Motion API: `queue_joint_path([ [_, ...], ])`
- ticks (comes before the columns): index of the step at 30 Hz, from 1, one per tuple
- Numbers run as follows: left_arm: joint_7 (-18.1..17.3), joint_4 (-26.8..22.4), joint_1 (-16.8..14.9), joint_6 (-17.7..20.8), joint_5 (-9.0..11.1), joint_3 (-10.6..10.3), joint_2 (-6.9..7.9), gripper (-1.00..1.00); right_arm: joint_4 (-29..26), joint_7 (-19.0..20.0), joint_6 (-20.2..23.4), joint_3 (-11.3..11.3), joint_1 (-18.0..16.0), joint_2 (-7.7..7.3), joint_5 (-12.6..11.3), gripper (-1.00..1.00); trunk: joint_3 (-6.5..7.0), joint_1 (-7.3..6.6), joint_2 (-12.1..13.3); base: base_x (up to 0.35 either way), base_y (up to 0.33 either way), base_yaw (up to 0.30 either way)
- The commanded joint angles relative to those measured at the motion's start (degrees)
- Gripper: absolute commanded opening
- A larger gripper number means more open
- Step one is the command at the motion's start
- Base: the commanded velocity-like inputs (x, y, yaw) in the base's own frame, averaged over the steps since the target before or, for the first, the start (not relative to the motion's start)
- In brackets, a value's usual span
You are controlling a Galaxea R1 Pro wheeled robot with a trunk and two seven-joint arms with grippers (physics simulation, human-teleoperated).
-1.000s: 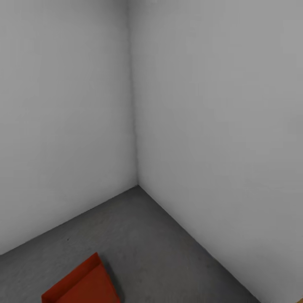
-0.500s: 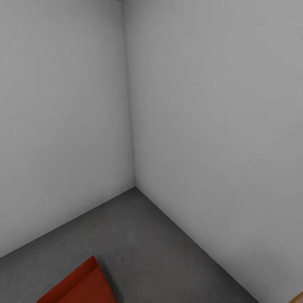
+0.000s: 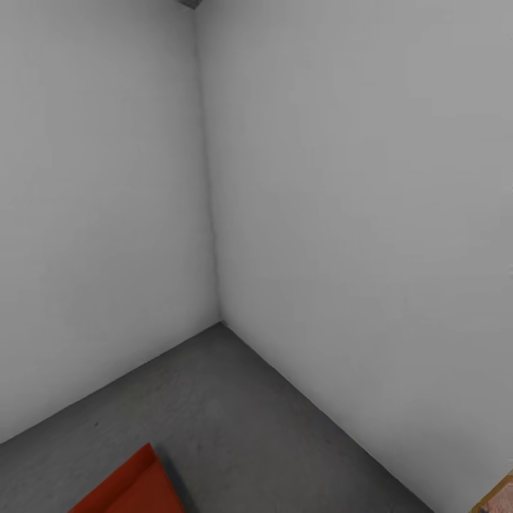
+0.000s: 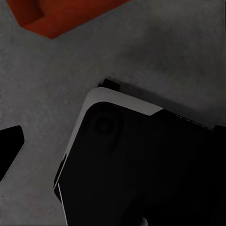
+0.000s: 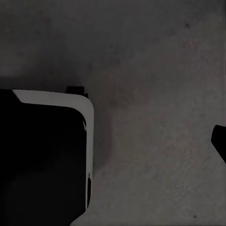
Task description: Move the two storage containers from the living room to the garage. In the garage, place one container on the floor and stack the other container on top of it (either order is fine).
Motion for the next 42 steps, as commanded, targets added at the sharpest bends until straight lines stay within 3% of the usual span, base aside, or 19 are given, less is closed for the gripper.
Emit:
queue_joint_path([
  [1,0.1,0.0,0.0,-0.2,0.0,0.4,0.17,1.00,0.2,0.0,-0.4,0.5,-0.1,0.05,-0.6,1.00,-0.07,0.04,-0.1,0.000,0.000,-0.220],
  [42,0.1,0.0,0.0,-0.3,-0.2,0.0,0.44,1.00,0.2,0.0,-0.7,0.4,-0.1,0.08,-0.6,1.00,1.19,0.04,-0.1,0.000,0.000,-0.270],
])
